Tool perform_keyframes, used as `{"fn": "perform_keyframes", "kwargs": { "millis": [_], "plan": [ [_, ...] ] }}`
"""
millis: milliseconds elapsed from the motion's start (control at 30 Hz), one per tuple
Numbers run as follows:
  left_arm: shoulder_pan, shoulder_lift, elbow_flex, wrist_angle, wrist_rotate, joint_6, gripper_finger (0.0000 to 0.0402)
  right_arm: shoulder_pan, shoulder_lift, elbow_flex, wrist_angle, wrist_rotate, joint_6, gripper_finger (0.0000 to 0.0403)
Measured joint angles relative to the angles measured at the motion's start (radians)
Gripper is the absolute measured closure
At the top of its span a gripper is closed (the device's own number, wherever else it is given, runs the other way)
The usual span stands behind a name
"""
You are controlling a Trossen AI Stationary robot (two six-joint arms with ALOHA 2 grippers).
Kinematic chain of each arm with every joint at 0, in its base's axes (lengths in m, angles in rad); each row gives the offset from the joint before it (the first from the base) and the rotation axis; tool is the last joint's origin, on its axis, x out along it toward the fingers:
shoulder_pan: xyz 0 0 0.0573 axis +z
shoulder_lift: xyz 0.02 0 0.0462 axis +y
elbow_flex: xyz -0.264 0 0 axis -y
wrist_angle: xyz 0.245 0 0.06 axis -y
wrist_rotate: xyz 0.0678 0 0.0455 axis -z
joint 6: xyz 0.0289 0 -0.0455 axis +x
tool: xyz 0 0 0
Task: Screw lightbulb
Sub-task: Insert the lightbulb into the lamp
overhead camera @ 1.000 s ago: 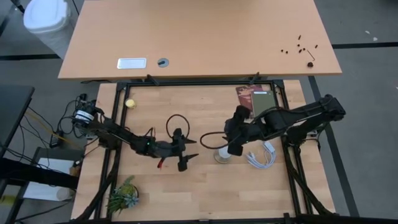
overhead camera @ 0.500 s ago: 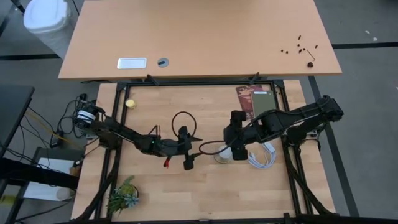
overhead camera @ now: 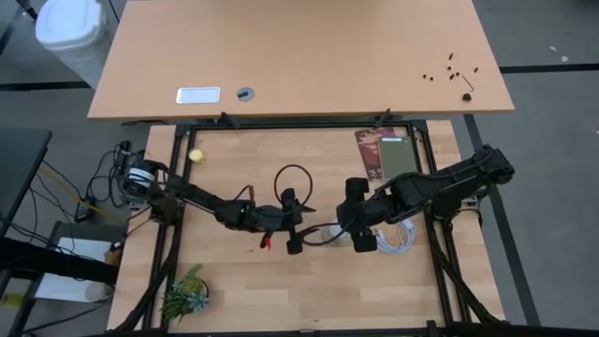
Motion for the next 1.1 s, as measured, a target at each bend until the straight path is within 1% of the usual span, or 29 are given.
{"fn": "perform_keyframes", "kwargs": {
  "millis": [67,367,500,700,867,1100],
  "plan": [
    [0.004,0.024,0.001,0.024,0.002,0.0,0.012,0.003,0.001,0.0,0.002,0.0,-0.01,0.0092],
    [0.005,0.22,0.0,0.307,0.014,0.058,0.0119,0.023,0.014,0.0,0.011,0.0,-0.022,0.0081],
    [0.005,0.298,0.003,0.417,0.019,0.06,0.0119,0.028,0.015,0.0,0.029,0.0,-0.02,0.008],
    [0.005,0.372,0.066,0.427,0.02,0.06,0.0119,0.039,0.016,0.0,0.068,0.004,-0.046,0.008],
    [0.006,0.376,0.097,0.408,-0.007,0.081,0.0119,0.063,0.058,0.001,0.073,0.027,-0.093,0.0079],
    [0.018,0.376,0.103,0.385,-0.02,0.08,0.0119,0.048,0.136,0.001,0.038,0.032,-0.12,0.0071]
  ]
}}
